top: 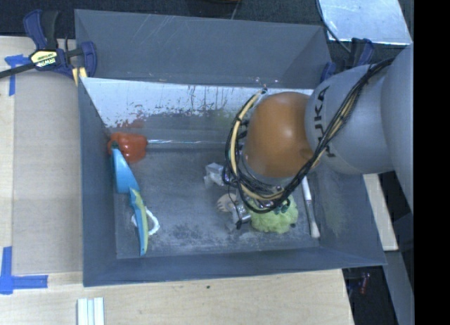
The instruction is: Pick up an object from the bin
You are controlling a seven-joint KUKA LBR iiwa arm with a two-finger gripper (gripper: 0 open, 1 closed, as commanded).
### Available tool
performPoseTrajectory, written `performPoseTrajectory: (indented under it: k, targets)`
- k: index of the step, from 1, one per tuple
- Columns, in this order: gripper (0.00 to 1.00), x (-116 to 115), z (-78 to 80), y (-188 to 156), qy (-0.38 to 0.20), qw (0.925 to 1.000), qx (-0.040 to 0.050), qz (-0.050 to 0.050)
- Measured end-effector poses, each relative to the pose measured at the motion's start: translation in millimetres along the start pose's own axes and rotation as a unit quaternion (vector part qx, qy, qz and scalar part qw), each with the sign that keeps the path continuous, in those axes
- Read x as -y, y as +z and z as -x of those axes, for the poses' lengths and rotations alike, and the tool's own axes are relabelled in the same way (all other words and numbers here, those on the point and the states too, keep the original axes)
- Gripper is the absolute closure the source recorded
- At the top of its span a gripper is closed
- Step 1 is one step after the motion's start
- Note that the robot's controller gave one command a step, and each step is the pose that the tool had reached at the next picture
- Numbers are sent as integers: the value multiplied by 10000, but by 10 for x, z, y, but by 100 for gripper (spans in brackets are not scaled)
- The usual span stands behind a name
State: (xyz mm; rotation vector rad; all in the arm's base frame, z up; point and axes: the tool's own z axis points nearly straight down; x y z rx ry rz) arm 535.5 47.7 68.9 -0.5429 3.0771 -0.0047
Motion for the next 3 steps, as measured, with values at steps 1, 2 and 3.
performPoseTrajectory:
  k: [1,2,3]
  targets:
    - [100,192,104,-31,254,9997,9,15]
    - [100,192,104,-31,256,9997,9,15]
    - [100,190,90,-247,257,9997,-15,19]
